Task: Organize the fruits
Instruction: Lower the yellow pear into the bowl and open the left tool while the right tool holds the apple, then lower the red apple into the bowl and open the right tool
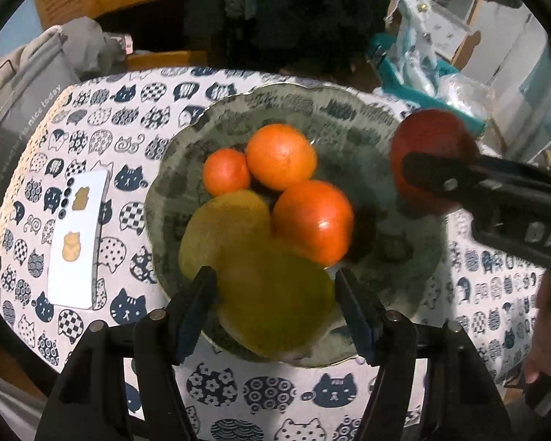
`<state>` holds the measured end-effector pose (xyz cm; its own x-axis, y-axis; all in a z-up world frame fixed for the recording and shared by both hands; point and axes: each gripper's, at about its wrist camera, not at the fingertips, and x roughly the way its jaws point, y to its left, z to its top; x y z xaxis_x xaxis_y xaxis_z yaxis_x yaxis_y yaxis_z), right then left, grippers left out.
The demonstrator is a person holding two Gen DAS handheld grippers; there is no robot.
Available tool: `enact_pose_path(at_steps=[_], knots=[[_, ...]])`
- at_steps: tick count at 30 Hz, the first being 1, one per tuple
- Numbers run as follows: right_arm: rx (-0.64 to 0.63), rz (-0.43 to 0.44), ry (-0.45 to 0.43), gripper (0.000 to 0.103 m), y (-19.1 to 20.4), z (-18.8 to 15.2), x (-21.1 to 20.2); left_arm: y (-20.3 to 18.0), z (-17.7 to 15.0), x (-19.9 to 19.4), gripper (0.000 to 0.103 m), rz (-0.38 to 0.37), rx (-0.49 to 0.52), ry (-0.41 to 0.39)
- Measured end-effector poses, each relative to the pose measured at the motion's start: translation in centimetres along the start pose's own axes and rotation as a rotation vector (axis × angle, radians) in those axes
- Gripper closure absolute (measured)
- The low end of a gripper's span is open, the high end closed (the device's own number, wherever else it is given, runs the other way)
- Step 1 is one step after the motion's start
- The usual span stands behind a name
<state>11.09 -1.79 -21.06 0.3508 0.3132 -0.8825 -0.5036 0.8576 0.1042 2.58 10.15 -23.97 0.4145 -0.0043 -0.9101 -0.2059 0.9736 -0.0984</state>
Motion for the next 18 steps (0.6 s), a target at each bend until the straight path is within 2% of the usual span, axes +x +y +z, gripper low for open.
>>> enact_pose_path(at_steps=[4,11,18], knots=[[0.005,0.002,0.003,0.027,-0.1,-0.1,0.1,-0.4,0.4,-0.4,0.034,0.009,0.018,-0.017],[0.023,0.014,0.008,0.027,-0.2,0.5,0.8,1.2,1.4,-0.8,0.033,0.002,-0.038,-0.033],[-0.025,0.010,0.038,0.027,1.0,1.6,2.6,3.3,2.4,-1.0,0.030,0.015,-0.103,-0.058]])
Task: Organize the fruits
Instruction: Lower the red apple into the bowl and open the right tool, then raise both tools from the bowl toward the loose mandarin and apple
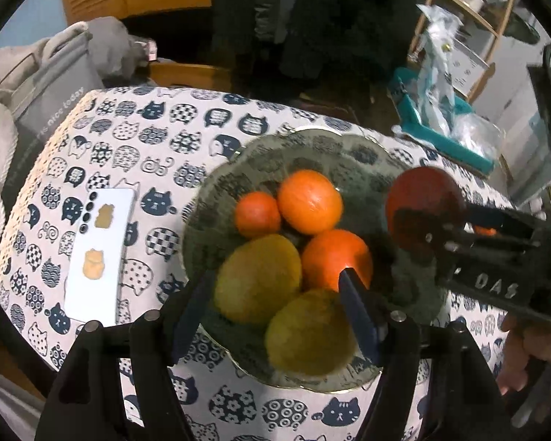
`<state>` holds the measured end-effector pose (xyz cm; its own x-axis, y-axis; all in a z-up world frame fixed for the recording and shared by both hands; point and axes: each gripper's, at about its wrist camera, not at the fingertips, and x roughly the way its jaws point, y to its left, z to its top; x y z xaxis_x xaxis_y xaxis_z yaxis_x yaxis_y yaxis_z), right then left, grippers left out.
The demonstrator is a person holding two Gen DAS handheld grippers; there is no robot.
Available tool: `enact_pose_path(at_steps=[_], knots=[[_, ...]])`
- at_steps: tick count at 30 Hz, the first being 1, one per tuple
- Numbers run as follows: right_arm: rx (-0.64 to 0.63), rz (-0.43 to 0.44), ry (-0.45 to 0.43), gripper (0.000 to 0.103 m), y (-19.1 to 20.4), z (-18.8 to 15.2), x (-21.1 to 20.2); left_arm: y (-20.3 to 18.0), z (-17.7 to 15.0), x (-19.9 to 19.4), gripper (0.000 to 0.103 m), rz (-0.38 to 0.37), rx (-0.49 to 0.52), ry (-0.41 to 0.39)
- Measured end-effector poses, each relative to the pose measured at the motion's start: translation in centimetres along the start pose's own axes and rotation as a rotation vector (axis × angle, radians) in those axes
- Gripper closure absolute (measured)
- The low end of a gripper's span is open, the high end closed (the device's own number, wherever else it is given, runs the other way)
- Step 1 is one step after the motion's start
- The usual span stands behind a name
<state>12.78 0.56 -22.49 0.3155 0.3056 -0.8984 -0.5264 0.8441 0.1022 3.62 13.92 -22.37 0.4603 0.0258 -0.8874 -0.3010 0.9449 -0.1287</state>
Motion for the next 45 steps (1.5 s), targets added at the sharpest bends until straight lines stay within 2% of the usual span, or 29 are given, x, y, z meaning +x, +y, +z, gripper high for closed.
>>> enact_pose_path(at_steps=[16,19,21,27,37,45], knots=[[-0.068,-0.053,0.074,0.026,1.7,1.1,3.8,2.8,0.7,0.3,0.030,0.010,-0.072,-0.003],[-0.085,-0.050,0.041,0.020,2.1,1.6,3.1,2.8,0.7,0.2,0.030,0.008,-0.075,-0.005],[-0.107,-0.075,0.027,0.020,2.4,1.9,2.7,2.8,0.8,0.1,0.030,0.006,-0.077,-0.006],[-0.072,-0.060,-0.023,0.020,2.0,2.6,0.8,2.6,1.1,-1.1,0.030,-0.006,-0.082,-0.029],[-0.001,-0.059,-0.168,0.020,0.3,3.3,-5.7,1.5,1.8,-4.6,0.030,-0.016,-0.051,-0.105],[0.000,-0.089,-0.278,0.020,-0.3,2.8,-11.2,-0.3,2.2,-8.1,0.028,-0.029,-0.002,-0.181]])
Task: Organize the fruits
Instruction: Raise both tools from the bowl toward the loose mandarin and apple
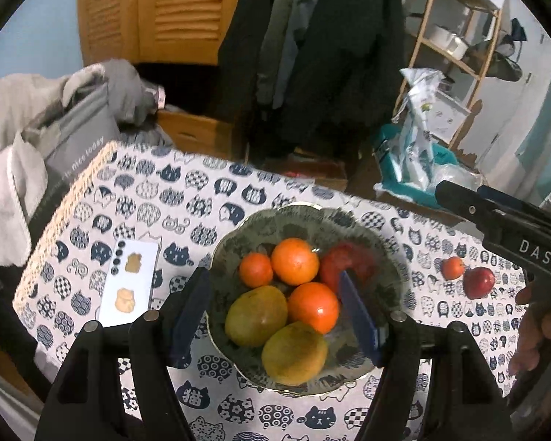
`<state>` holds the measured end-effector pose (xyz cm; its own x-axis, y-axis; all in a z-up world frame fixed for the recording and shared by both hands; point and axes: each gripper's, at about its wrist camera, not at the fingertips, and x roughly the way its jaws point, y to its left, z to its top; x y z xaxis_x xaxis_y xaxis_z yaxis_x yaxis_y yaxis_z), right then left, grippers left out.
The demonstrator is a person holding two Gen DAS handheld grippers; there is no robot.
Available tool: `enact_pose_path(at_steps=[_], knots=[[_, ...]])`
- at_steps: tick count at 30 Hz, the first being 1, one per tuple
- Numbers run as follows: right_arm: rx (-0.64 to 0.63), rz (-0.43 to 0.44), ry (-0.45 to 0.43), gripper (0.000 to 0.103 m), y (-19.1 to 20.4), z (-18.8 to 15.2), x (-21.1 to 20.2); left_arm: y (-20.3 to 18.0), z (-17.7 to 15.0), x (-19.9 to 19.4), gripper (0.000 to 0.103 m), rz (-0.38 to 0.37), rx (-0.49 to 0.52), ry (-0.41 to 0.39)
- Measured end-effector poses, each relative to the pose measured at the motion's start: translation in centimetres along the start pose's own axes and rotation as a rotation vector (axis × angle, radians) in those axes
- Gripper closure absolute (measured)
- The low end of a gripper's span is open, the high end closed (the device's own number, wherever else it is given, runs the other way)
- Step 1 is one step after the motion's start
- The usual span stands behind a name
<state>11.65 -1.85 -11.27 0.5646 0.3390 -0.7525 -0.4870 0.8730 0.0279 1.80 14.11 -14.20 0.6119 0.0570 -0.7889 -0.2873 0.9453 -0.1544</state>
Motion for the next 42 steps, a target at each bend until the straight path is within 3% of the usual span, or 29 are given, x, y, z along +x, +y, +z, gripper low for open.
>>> enact_pose_path(at_steps=[8,18,42], knots=[[-0.008,-0.037,-0.074,0.020,-1.2,-0.1,-4.7,-2.0,0.7,-3.5,0.026,-0.033,0.042,-0.074],[0.005,-0.057,-0.133,0.020,-3.4,-0.9,-9.1,-4.7,1.1,-7.4,0.016,-0.041,0.107,-0.175],[0.092,-0.179,-0.210,0.018,-12.1,-4.8,-16.5,-11.6,0.5,-9.3,0.010,-0.088,0.216,-0.211]])
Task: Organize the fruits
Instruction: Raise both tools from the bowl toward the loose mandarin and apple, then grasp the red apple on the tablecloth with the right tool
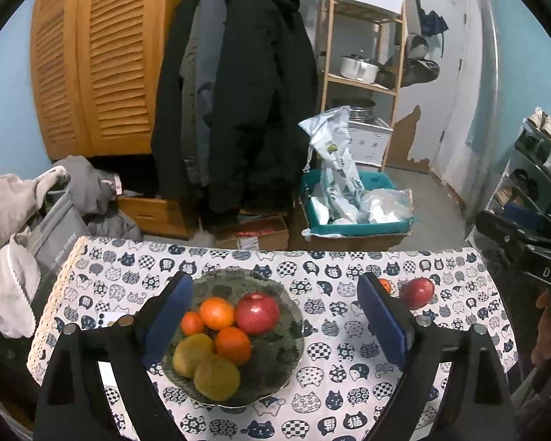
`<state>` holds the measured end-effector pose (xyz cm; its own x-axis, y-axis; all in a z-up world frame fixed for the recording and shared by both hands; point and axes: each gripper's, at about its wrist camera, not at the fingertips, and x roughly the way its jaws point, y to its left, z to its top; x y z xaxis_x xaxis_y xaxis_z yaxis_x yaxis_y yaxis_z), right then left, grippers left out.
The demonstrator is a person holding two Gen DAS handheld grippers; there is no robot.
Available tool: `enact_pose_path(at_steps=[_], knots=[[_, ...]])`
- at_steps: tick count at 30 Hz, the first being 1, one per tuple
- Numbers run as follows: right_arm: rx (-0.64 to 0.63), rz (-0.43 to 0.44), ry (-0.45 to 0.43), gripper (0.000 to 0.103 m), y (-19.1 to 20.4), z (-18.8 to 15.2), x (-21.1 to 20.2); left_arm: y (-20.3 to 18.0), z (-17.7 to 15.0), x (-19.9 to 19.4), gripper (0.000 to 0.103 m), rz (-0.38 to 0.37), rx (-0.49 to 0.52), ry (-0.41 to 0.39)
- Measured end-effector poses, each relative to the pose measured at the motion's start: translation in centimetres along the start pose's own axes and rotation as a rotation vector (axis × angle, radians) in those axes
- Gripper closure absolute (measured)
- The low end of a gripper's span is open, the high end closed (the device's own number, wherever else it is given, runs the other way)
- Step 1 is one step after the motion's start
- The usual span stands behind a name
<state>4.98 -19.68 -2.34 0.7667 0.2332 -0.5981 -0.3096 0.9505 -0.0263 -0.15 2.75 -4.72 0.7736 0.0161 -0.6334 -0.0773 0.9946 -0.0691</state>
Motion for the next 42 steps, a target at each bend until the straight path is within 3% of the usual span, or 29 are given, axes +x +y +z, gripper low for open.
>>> enact_pose_path(at_steps=[21,30,42], knots=[[0.149,-0.110,0.067,0.018,-9.7,-3.6,0.5,-8.6,0.4,4.5,0.010,-0.079,0.117,0.065],[0.166,-0.118,0.134,0.018,-11.1,-5.0,3.1,-10.3,0.0,7.7,0.010,-0.087,0.130,0.116],[0.234,-0.093,0.276,0.018,-12.5,-7.4,9.9,-10.5,-1.5,13.9,0.010,-0.087,0.110,0.241]])
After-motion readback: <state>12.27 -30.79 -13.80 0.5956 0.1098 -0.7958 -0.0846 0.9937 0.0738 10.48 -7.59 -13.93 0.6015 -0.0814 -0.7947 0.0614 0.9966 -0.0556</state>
